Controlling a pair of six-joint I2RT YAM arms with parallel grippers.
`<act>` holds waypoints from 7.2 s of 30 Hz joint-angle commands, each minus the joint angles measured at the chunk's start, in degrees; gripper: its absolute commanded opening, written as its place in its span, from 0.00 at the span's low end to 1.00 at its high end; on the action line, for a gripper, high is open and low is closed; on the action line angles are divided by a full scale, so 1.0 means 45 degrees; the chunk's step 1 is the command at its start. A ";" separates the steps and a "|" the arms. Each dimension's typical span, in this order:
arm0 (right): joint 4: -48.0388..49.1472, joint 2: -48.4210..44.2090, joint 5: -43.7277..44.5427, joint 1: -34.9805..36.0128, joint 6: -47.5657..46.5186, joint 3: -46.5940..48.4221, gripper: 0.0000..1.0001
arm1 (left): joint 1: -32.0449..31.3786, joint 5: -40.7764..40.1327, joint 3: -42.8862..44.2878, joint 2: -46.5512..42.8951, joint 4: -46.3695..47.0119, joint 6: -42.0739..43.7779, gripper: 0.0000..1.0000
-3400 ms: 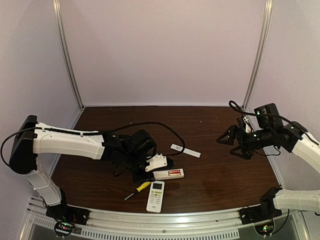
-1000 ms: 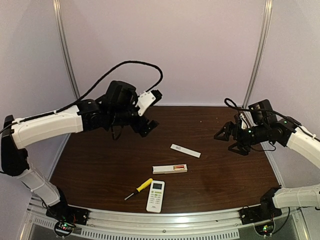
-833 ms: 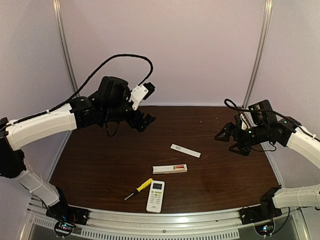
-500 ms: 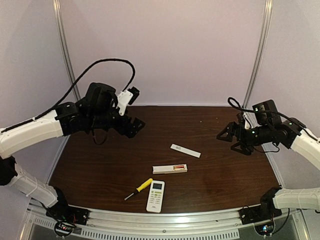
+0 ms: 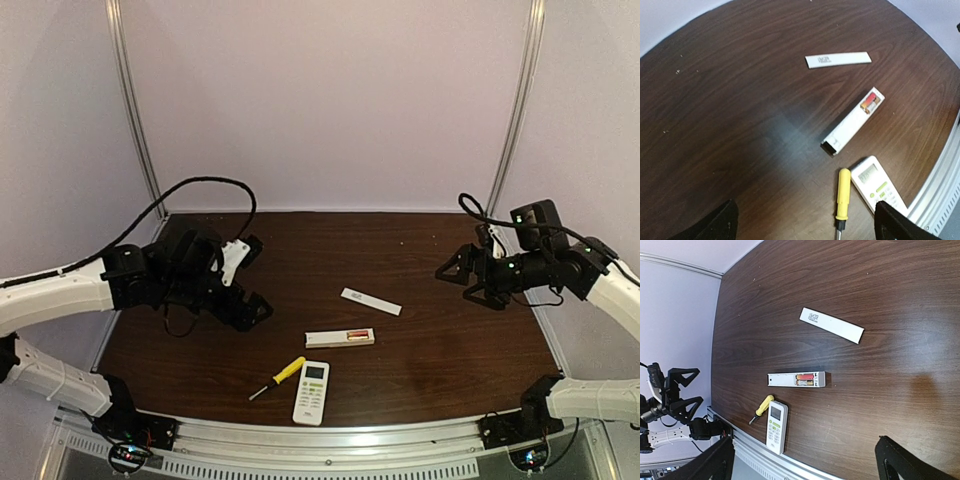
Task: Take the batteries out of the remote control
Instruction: Pick up the screwdriver from the center of the board, then pass from the left arm to the right
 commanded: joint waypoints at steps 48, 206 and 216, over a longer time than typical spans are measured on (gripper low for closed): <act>-0.1016 -0.2471 0.0371 0.0133 0.1171 -0.0529 1.00 | -0.3293 0.0285 -0.6102 -0.0989 0.4985 -0.1767 0.74; 0.9249 0.4258 -0.4657 0.5004 0.7020 -0.1776 0.48 | -0.4403 0.1366 0.1785 0.3919 0.3795 0.5946 0.00; 0.9394 0.4448 -0.4883 0.5004 0.7013 -0.1801 0.39 | -0.4408 0.1215 0.1858 0.4021 0.3835 0.5943 0.00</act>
